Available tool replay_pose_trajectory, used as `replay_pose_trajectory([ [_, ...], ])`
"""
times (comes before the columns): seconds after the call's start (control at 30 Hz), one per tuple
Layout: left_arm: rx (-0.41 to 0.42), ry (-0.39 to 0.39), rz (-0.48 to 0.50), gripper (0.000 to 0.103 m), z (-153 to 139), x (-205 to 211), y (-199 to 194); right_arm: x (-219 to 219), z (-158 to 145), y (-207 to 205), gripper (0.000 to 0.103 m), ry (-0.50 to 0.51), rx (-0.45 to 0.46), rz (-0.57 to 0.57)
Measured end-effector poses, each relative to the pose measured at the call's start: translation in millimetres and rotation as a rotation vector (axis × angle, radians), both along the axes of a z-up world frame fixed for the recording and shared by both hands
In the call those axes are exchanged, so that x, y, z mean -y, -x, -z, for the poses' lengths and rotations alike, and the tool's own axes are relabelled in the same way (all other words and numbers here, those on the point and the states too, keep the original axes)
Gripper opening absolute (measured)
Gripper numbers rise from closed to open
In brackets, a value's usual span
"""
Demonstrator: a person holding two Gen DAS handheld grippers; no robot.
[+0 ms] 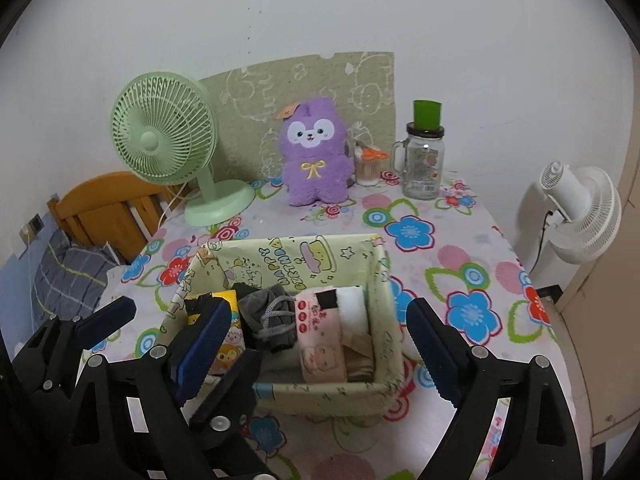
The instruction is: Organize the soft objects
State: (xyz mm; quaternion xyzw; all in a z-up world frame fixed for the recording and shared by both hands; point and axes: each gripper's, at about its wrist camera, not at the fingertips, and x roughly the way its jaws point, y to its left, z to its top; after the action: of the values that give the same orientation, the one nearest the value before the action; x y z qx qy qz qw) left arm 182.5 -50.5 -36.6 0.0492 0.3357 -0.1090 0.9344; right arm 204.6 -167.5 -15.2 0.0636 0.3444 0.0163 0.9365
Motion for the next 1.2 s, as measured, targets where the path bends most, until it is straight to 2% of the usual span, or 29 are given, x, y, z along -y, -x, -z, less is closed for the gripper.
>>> replay_pose_trajectory([
  [0.67, 0.073, 0.014, -0.009, 0.103, -25.5, -6.8, 74.0, 33.9, -36.4, 95.0, 0.094, 0.026, 0.128, 0.071],
  [1.2, 0.185, 0.051, -0.065, 0.103, -52.5, -32.0, 137.9, 42.5, -63.4, 163.7, 0.097, 0.059, 0.231, 0.111],
])
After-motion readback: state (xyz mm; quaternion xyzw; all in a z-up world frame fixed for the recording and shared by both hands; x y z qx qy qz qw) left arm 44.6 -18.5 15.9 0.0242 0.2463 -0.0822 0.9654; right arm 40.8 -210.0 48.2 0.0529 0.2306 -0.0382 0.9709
